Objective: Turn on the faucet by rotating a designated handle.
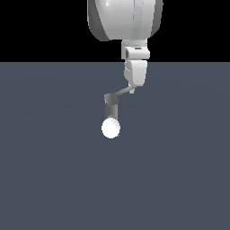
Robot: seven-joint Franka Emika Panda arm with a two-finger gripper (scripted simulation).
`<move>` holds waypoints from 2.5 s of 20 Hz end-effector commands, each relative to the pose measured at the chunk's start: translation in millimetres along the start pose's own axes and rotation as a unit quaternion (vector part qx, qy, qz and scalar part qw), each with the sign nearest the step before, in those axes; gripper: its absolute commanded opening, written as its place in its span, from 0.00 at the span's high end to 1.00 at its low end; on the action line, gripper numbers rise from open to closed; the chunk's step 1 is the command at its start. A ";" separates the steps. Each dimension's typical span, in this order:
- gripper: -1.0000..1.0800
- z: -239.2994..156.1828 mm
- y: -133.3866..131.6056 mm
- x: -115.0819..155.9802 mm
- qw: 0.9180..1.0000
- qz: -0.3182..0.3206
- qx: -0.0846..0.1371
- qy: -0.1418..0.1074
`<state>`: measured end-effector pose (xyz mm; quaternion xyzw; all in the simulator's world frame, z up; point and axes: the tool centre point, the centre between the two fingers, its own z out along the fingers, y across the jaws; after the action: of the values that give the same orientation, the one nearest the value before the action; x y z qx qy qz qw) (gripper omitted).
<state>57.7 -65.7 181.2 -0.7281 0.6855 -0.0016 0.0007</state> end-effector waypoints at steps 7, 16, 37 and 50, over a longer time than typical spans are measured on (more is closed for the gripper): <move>1.00 -0.3 27.6 3.1 1.000 0.001 -0.002 0.000; 1.00 -13.7 35.6 -4.0 1.000 -0.007 0.014 0.001; 1.00 -1.0 106.9 -40.1 1.000 0.001 -0.001 -0.001; 1.00 -3.1 110.0 -99.3 1.000 0.002 0.001 0.000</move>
<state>-48.1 -2.8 196.3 -0.7136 0.7003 -0.0149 0.0096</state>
